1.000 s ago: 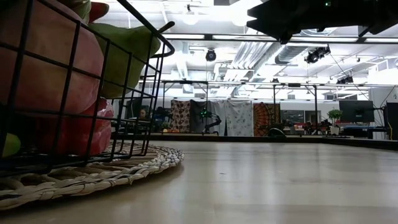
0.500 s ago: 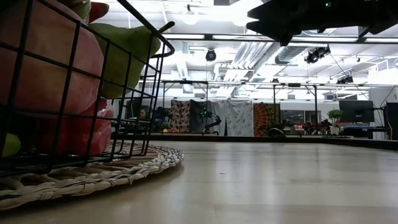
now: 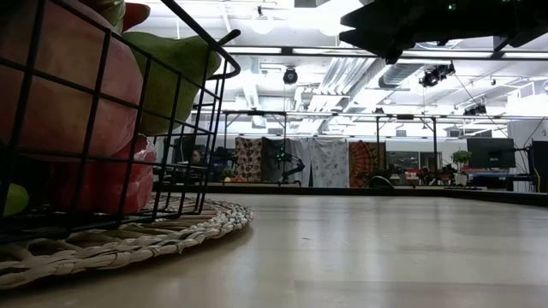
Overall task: Build produce basket
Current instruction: Return to Home Position
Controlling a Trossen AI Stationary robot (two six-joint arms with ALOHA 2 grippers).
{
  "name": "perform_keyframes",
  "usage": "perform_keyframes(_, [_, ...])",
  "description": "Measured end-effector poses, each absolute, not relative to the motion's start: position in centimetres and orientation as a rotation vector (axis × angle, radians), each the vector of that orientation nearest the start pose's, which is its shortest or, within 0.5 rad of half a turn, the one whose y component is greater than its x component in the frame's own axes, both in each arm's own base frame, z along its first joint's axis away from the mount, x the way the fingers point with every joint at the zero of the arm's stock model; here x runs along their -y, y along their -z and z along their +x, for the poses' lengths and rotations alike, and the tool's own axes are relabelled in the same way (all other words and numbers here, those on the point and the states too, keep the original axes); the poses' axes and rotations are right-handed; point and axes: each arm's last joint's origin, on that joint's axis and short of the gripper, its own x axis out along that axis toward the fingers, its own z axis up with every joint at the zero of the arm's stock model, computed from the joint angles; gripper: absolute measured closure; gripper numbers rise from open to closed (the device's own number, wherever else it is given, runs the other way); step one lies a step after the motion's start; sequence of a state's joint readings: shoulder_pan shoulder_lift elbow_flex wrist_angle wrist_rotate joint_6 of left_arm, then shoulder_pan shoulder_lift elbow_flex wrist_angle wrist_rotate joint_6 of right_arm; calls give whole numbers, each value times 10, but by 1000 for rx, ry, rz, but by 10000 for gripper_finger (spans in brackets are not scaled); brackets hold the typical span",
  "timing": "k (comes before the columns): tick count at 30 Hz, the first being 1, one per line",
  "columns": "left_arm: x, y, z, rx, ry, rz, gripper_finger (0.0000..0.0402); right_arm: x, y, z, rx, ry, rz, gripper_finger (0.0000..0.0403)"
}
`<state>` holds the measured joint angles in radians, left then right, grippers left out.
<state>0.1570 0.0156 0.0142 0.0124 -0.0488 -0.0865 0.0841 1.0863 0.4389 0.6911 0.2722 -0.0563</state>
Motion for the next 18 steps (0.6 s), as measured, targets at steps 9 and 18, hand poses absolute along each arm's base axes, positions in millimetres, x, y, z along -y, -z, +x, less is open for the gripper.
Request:
perform_keyframes(9, [-18,-165,98,-22,-205,-54,401,-11,-242,223,37,188,-48,185])
perform_keyframes(18, [-21,-165,98,-13,-238,-121,401,-6,-253,197,-23,214,-15,228])
